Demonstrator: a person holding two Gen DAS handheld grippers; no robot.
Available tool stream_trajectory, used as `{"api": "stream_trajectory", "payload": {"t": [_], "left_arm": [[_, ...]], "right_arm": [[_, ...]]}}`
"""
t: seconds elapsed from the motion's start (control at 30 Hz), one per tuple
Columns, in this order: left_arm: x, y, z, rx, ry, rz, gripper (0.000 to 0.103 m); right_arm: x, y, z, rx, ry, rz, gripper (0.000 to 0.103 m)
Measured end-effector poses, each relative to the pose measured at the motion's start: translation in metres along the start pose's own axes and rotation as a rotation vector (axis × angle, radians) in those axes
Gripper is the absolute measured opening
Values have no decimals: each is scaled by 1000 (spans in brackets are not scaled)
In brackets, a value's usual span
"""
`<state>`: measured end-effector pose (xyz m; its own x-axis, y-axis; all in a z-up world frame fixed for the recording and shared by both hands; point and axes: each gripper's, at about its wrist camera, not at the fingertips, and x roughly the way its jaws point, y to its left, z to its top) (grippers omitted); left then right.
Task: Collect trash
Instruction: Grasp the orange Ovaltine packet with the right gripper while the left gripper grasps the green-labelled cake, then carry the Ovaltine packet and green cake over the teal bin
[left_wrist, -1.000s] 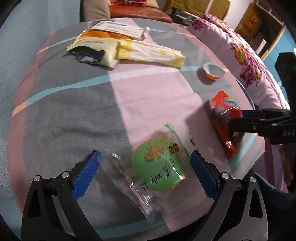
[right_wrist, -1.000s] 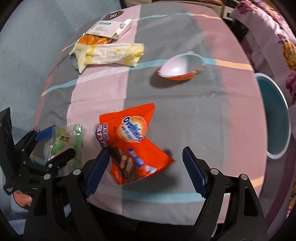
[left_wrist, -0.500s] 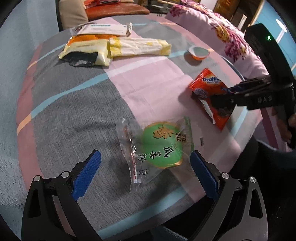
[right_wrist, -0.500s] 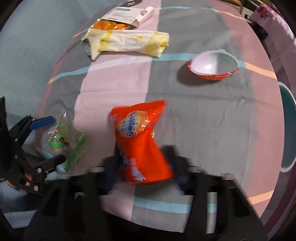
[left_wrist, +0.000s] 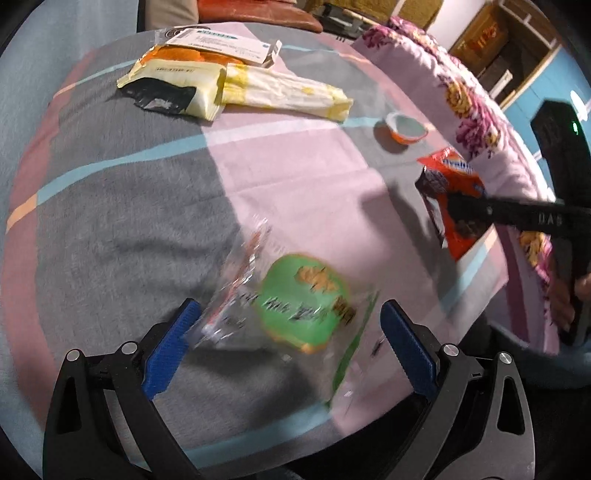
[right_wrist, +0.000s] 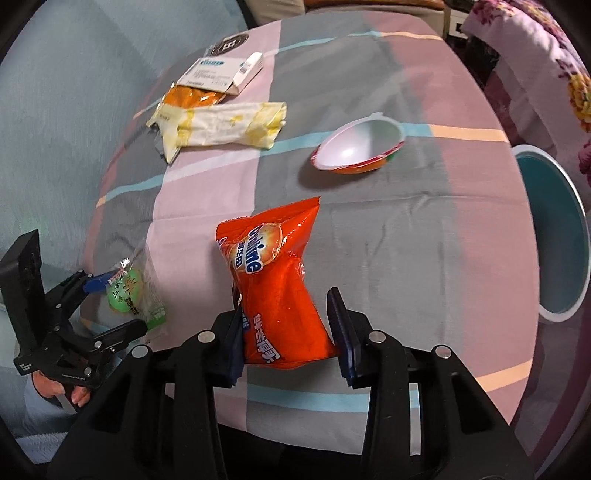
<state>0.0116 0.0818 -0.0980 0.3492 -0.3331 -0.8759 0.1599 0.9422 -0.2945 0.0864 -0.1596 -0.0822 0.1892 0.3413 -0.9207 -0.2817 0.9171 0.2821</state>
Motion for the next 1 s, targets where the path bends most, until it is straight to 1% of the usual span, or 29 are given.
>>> {"api": "stream_trajectory", "payload": {"t": [0.03,0.07,0.1,0.13,0.17,0.27,0.4,0.57,0.67,0.73,0.93,1.0], "left_arm": [[1,-2,1,-6,-11,2,87],[2,-6,3,-1,-21,32,68],[3,-9,5,3,-25,52,59],[2,-9,7,-10,-26,46,48],[2,-9,9,-31,-28,25,45],[-1,-17,13,-16,-69,81,45],[-6,-26,24,-9,-101,94,45],[-11,-45,44,16,-136,78,45],[-12,-65,61,45,-157,61,45],[-11,-78,71,62,-168,50,45],[-3,-134,110,145,-194,13,45],[3,-159,124,187,-198,-3,45]], "right_arm": [[-4,-4,-1,3,-5,-1,38],[-7,-7,-1,9,-15,-4,38],[-8,-8,-1,13,-21,-5,38],[-11,-11,-1,17,-28,-5,38],[-12,-12,-1,22,-36,-5,38],[-18,-18,0,40,-64,0,38],[-28,-31,0,69,-98,6,38],[-44,-54,4,117,-148,0,38],[-54,-67,5,143,-175,-3,38],[-65,-82,6,168,-200,-8,38],[-103,-134,5,257,-291,-46,38],[-114,-153,3,291,-319,-53,38]]}}
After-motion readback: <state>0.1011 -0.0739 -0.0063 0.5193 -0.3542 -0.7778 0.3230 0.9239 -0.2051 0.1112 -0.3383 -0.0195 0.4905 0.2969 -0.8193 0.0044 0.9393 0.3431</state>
